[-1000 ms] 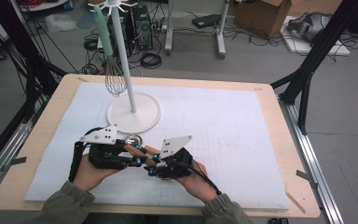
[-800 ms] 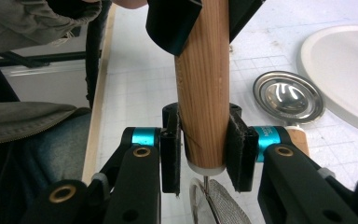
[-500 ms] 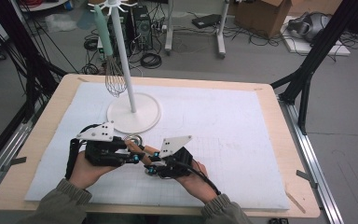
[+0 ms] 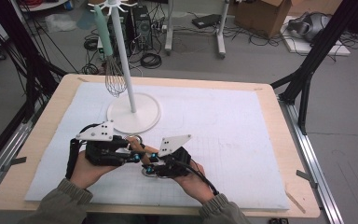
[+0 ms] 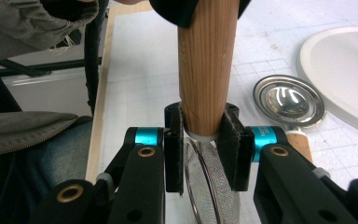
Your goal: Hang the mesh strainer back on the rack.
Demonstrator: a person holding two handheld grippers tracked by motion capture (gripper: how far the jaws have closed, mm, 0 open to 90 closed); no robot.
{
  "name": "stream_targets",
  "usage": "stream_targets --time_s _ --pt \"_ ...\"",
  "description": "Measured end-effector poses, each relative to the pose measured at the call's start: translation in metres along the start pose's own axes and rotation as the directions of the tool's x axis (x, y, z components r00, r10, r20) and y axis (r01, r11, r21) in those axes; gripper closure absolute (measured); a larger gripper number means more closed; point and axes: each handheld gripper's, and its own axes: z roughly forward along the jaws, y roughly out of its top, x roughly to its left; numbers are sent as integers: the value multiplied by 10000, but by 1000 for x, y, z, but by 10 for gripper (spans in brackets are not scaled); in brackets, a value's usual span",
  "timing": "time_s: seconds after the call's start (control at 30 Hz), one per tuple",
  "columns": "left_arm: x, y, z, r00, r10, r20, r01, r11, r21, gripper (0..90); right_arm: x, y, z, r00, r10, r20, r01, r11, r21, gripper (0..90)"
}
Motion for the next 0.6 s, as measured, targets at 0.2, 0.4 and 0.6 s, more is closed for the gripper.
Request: stream_targets --time_s 0.2,0.4,0.6 --pt "1 -4 3 9999 -126 -33 126 9999 56 683 1 1 0 9992 332 -244 -340 9989 -323 734" --pt "2 -4 2 9996 -249 -97 249 9997 15 678 -1 1 0 9984 444 -358 -461 9977 -501 734" --pt "1 -2 3 9994 -352 67 352 9994 18 721 0 1 1 9987 465 -229 -476 9978 -470 733"
